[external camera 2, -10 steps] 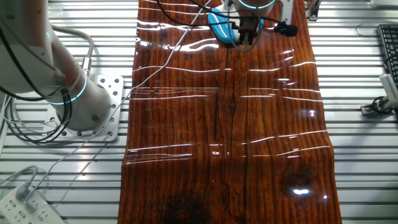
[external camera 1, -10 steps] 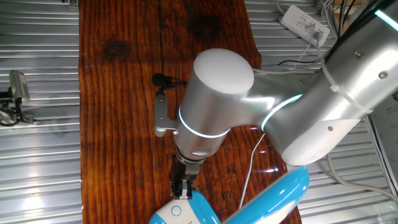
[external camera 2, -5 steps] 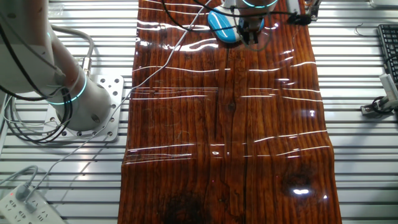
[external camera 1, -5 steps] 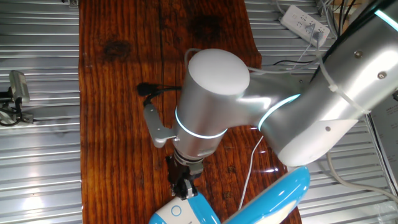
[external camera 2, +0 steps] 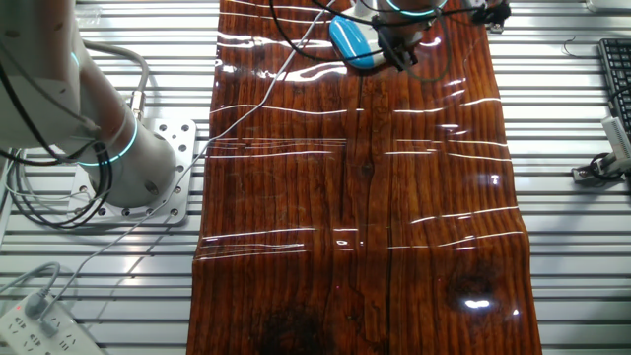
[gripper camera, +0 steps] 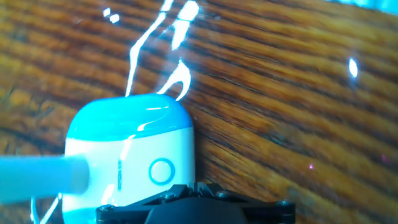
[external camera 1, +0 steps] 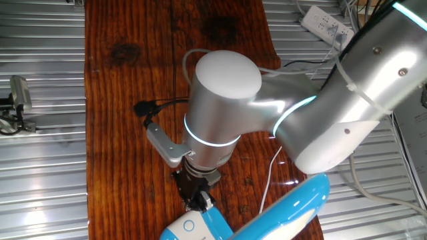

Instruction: Turn on the desk lamp by pressing the button

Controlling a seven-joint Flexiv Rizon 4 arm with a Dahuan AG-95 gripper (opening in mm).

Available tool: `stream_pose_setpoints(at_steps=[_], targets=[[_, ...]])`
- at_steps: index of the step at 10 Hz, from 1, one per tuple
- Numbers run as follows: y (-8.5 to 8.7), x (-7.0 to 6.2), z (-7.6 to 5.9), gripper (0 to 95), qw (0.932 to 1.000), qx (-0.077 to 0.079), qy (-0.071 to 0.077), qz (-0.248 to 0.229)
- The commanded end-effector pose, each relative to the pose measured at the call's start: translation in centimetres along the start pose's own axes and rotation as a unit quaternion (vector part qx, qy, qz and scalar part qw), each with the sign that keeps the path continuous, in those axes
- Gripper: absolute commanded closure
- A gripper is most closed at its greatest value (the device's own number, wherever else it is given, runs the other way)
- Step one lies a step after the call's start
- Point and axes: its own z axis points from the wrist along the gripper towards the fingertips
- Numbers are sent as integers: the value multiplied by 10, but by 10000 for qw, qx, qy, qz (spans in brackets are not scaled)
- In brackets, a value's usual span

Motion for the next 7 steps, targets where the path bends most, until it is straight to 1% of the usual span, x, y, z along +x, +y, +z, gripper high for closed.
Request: stream_pose_setpoints(at_steps=[1, 2, 7], targets=[[0, 0, 0, 950, 9979, -19, 5, -640], [0, 0, 0, 950, 9964, -18, 3, -852], [1, -1, 1, 950, 9917, -41, -34, -1281]])
